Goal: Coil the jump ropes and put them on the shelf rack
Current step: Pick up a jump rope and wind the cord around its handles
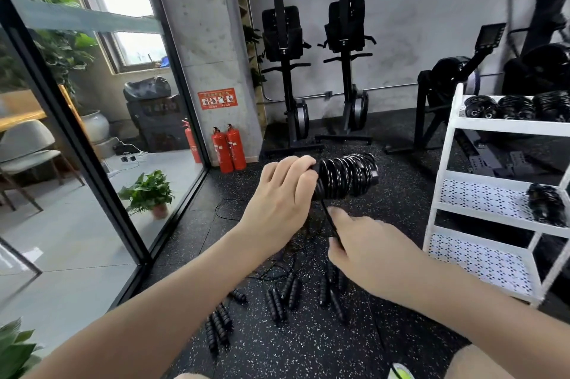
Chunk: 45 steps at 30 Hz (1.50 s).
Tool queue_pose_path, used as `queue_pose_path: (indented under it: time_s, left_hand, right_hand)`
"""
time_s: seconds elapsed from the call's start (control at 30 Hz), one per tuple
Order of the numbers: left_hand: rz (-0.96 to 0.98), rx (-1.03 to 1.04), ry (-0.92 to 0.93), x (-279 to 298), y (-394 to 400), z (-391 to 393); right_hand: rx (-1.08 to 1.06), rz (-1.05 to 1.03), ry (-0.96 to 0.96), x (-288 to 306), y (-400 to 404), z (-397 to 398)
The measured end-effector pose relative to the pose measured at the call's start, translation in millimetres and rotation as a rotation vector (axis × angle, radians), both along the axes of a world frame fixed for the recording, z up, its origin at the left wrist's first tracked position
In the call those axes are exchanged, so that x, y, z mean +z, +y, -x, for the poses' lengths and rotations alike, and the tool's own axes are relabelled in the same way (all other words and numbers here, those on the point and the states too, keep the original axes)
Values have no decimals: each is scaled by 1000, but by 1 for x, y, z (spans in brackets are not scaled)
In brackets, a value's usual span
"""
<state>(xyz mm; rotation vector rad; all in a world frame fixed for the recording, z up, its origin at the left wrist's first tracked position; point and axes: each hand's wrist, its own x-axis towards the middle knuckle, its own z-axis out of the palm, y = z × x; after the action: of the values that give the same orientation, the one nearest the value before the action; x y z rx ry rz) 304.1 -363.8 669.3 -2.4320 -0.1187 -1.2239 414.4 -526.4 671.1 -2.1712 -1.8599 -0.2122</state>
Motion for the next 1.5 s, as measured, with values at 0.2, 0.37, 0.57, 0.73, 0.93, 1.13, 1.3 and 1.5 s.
queue_pose_path:
  time_s: [0.2, 0.37, 0.57, 0.73, 0.93, 1.13, 1.3, 1.5]
  left_hand:
    - [-50, 51, 43, -9, 7, 0]
    - [-37, -49, 70, -16, 11, 5]
    - [-48, -262, 141, -16, 10, 17]
    - [-39, -305, 134, -20, 13, 23]
    - [-51, -446, 164, -17, 9, 28]
    - [-22, -506, 124, -14, -5, 26]
    - [35, -432, 86, -16, -8, 21]
    - [63, -365, 12, -18, 1, 23]
  right_hand:
    - [63, -311, -412, 16, -4, 5]
    - [163, -414, -549, 44, 1, -18]
    - [371, -338, -670, 65, 32, -60]
    - [530, -360, -615, 57, 47, -79]
    - [513, -276, -392, 32, 60, -94]
    - [423, -185, -14, -1, 59, -89]
    - [246, 12, 111, -58, 55, -83]
    - [130, 100, -22, -71, 31, -40]
